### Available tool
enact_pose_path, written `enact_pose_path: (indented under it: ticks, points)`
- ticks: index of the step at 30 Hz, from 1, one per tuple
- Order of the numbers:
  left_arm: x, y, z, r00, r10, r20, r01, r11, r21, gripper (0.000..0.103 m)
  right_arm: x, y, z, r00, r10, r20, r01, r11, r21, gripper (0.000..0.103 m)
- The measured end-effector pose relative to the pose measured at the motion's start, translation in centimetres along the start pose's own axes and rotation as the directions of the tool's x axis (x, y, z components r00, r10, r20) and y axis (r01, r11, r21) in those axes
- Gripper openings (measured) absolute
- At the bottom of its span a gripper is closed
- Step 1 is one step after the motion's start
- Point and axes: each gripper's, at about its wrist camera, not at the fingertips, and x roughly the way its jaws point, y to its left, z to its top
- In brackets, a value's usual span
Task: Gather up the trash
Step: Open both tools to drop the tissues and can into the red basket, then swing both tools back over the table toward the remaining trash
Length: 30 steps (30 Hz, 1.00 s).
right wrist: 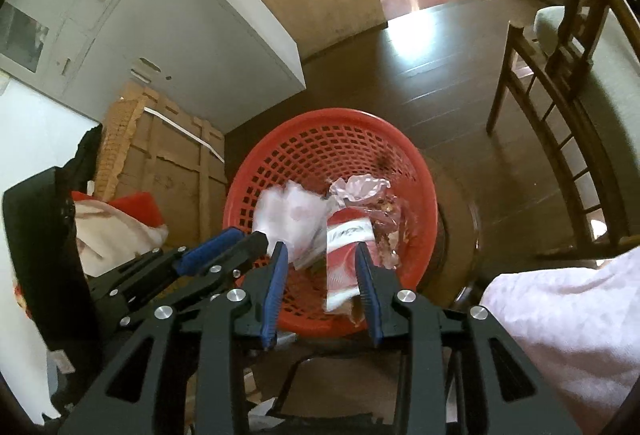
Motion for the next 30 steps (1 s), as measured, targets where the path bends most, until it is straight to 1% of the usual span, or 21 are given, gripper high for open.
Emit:
enact_pose_path:
  ticks: [1, 3, 5, 8, 9, 12, 14, 16, 18, 19, 21, 23, 25, 26, 29, 30]
  points:
    - [-0.2, 0.0, 0.0, 1.000, -0.003, 0.004, 0.003, 1.000, -0.001, 0.034, -0.3, -0.1, 0.0, 1.000, 0.002, 0.004, -0.002, 1.000, 0.003, 0.036]
    - [-0.9, -0.1, 0.1, 1.000, -0.002, 0.017, 0.002, 1.000, -0.005, 0.041, -1.2, -0.1, -0.1, 1.000, 0.011, 0.018, -0.011, 1.000, 0.005, 0.036]
    - [-1.8, -0.2, 0.2, 0.999, -0.004, 0.037, 0.004, 1.000, -0.009, 0.043, -2.3, -0.1, -0.4, 0.999, 0.015, 0.036, -0.015, 1.000, 0.002, 0.036]
    - [-3.0, -0.7, 0.3, 0.998, -0.006, 0.062, 0.006, 1.000, -0.007, 0.050, -4.5, 0.0, -0.8, 0.997, 0.025, 0.072, -0.024, 1.000, -0.003, 0.036]
    - [-3.5, -1.0, 0.3, 0.997, -0.009, 0.072, 0.010, 1.000, -0.005, 0.053, -5.5, 0.0, -1.0, 0.996, 0.027, 0.090, -0.027, 1.000, -0.002, 0.038]
    - [-5.0, -1.9, 0.4, 0.995, -0.033, 0.095, 0.032, 0.999, 0.005, 0.059, -8.6, -0.3, -2.0, 0.990, 0.031, 0.141, -0.032, 0.999, 0.005, 0.045]
    - [-5.8, -2.7, 0.3, 0.993, -0.050, 0.103, 0.048, 0.999, 0.016, 0.061, -10.5, -0.5, -2.6, 0.985, 0.026, 0.171, -0.027, 1.000, 0.008, 0.048]
    - [-7.0, -4.3, 0.1, 0.990, -0.073, 0.118, 0.068, 0.997, 0.047, 0.062, -13.1, -1.1, -3.6, 0.976, 0.014, 0.215, -0.018, 1.000, 0.017, 0.050]
    - [-8.0, -5.8, -0.1, 0.987, -0.089, 0.134, 0.079, 0.994, 0.079, 0.066, -16.2, -2.1, -5.0, 0.962, -0.008, 0.274, -0.005, 0.999, 0.048, 0.057]
    - [-8.5, -6.6, -0.2, 0.985, -0.099, 0.143, 0.086, 0.992, 0.096, 0.068, -17.3, -2.4, -5.6, 0.955, -0.019, 0.296, 0.003, 0.998, 0.055, 0.059]
    - [-9.7, -8.6, -0.4, 0.978, -0.133, 0.159, 0.112, 0.985, 0.133, 0.077, -20.3, -3.3, -7.2, 0.933, -0.055, 0.356, 0.032, 0.997, 0.070, 0.065]
    - [-10.6, -10.7, -0.6, 0.971, -0.169, 0.167, 0.141, 0.976, 0.169, 0.081, -22.7, -4.2, -8.6, 0.911, -0.090, 0.402, 0.060, 0.994, 0.088, 0.067]
    - [-11.9, -13.5, -0.9, 0.961, -0.215, 0.173, 0.175, 0.960, 0.218, 0.083, -25.7, -5.6, -10.5, 0.885, -0.126, 0.448, 0.082, 0.990, 0.117, 0.069]
    - [-12.5, -14.8, -1.1, 0.957, -0.231, 0.174, 0.185, 0.952, 0.242, 0.084, -26.7, -6.2, -11.1, 0.877, -0.140, 0.459, 0.089, 0.987, 0.131, 0.069]
    - [-13.9, -18.4, -1.8, 0.949, -0.262, 0.177, 0.198, 0.929, 0.314, 0.087, -30.2, -8.8, -13.9, 0.846, -0.199, 0.495, 0.117, 0.975, 0.192, 0.069]
    - [-14.5, -19.9, -2.2, 0.944, -0.276, 0.179, 0.203, 0.917, 0.343, 0.089, -31.6, -10.0, -15.1, 0.830, -0.236, 0.506, 0.139, 0.965, 0.222, 0.070]
